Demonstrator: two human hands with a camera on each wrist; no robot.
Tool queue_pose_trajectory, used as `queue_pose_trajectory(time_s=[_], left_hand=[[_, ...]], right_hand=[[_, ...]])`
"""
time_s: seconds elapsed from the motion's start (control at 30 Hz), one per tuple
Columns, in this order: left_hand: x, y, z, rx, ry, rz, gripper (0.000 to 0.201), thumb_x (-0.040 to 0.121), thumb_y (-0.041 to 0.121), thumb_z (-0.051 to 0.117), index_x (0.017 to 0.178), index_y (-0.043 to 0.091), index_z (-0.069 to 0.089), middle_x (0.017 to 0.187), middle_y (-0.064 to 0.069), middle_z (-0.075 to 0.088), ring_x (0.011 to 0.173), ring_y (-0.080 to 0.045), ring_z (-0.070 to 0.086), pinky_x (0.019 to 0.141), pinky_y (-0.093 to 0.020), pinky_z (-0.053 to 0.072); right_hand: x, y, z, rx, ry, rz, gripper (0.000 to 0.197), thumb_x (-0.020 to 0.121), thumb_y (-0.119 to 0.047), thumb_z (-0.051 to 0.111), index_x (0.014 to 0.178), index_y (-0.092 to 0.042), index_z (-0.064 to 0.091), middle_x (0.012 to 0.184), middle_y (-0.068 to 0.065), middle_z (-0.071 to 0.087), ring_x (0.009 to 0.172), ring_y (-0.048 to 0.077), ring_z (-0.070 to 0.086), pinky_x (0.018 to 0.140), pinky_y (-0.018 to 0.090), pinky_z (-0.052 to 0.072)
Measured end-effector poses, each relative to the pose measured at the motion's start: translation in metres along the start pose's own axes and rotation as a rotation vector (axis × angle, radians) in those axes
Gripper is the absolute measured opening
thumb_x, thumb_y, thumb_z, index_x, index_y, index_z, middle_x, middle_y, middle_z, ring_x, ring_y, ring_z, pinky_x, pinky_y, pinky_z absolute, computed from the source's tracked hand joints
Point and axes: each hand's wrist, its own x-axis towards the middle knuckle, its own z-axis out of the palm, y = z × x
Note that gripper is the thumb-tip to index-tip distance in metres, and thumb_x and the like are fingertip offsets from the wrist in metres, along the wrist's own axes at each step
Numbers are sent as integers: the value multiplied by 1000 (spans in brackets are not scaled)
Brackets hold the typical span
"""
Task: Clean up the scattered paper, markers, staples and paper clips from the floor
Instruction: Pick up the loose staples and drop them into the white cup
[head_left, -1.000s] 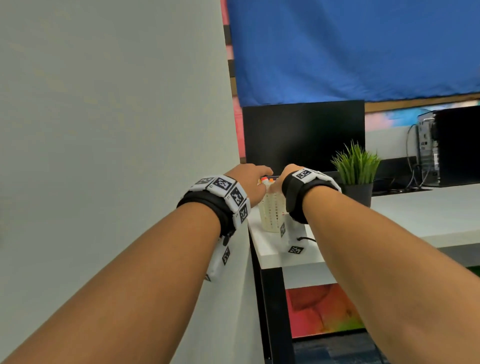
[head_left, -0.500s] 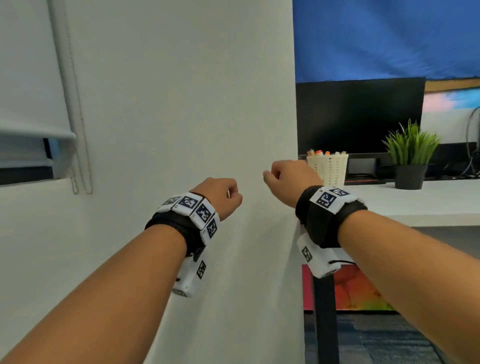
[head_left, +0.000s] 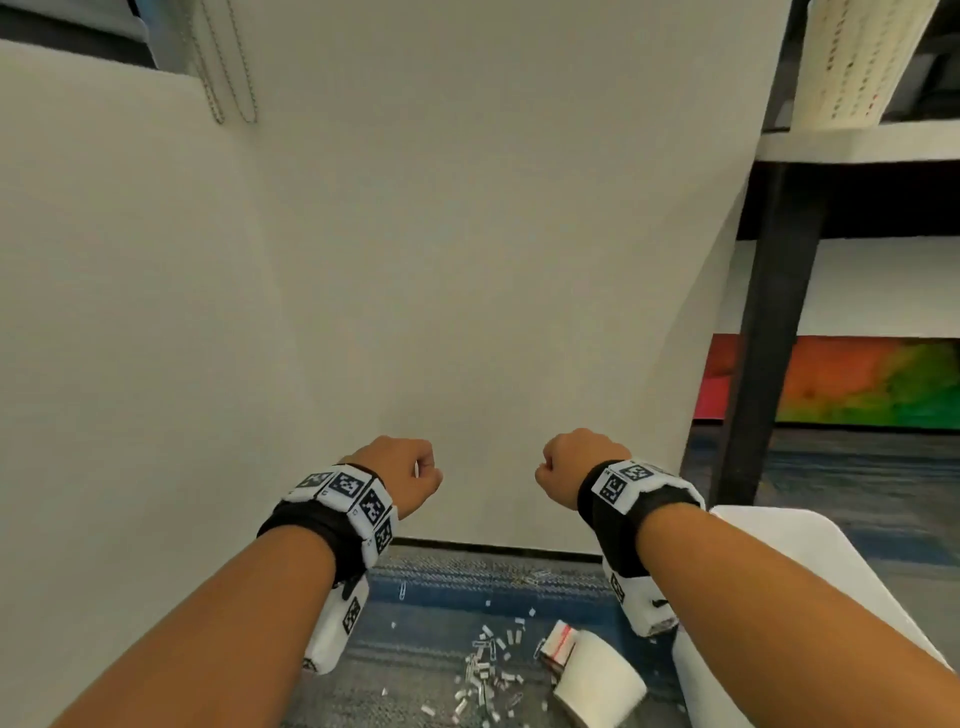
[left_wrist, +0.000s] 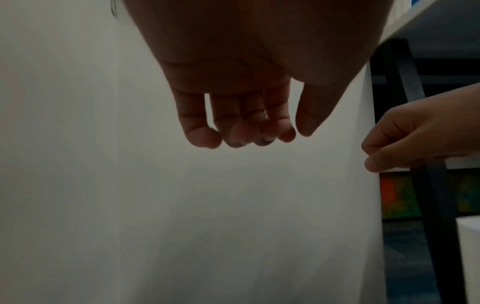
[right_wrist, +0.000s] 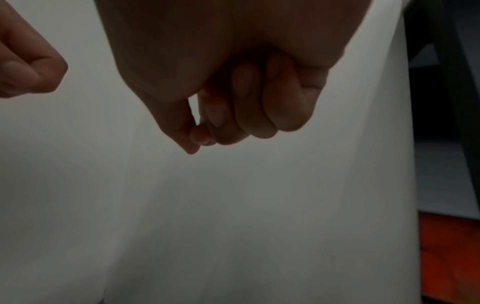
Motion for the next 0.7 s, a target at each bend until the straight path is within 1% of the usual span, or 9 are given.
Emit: queue_pose_trajectory(time_s=[0.07,0.17,0.2,0.27,0.33,0.4,0.5,0.6,0.7], left_hand=[[-3,-10,43,-13,-39,-2,20,87,41,47,72,28,50,74,4,60,74,-21,61,71,-31,52],[-12,-18,114,-50,-146,21,19,88,41,47,75,28,52,70,6,59,72,-20,60,69,-30,51],[-14,-21,137,-70,-184,25,19,88,41,47,72,29,50,67,7,55,72,-20,59,70,-30,50],[-19,-27,181,-101,-248,8,23,87,44,46,66,34,44,62,9,51,71,-19,58,71,-31,51],[-22,-34,220,-127,-270,-15,23,86,44,46,65,35,43,64,9,52,72,-19,58,72,-31,51],[-29,-39,254,-170,-287,-45,17,86,43,47,72,35,48,70,9,57,73,-18,59,70,-29,50],[-40,-49,294,-239,-267,-41,13,87,41,49,78,31,51,71,6,61,70,-17,60,67,-28,48],[-42,-61,317,-290,-270,-26,13,87,39,52,81,28,56,73,7,62,70,-12,59,70,-31,51],[-38,-62,327,-320,-269,-31,12,88,38,51,85,28,56,76,9,62,71,-9,58,68,-27,49]], right_hand=[[1,11,49,-29,-116,21,27,90,-35,46,95,-13,62,98,9,64,87,29,62,68,29,45],[1,34,126,-57,-306,71,25,89,-32,49,101,-13,60,104,9,65,83,28,59,69,30,45],[1,42,149,-58,-347,92,25,89,-32,50,102,-13,60,105,9,65,82,27,58,70,31,45],[0,57,191,-46,-410,141,30,89,-32,51,111,-13,57,112,9,63,91,27,60,72,31,46],[2,71,226,-28,-463,183,42,90,-33,50,127,-13,48,127,12,54,108,29,57,81,33,47],[2,81,257,1,-485,234,56,90,-37,51,138,-14,35,141,15,38,124,33,45,96,39,44],[4,94,298,52,-437,291,74,84,-47,59,143,-17,26,147,15,28,132,36,33,104,43,39],[2,106,326,180,-433,344,83,80,-52,63,144,-17,23,143,14,39,127,34,43,101,41,42],[-6,112,337,366,-419,382,70,83,-46,65,139,-14,36,132,14,53,114,31,55,86,32,45]])
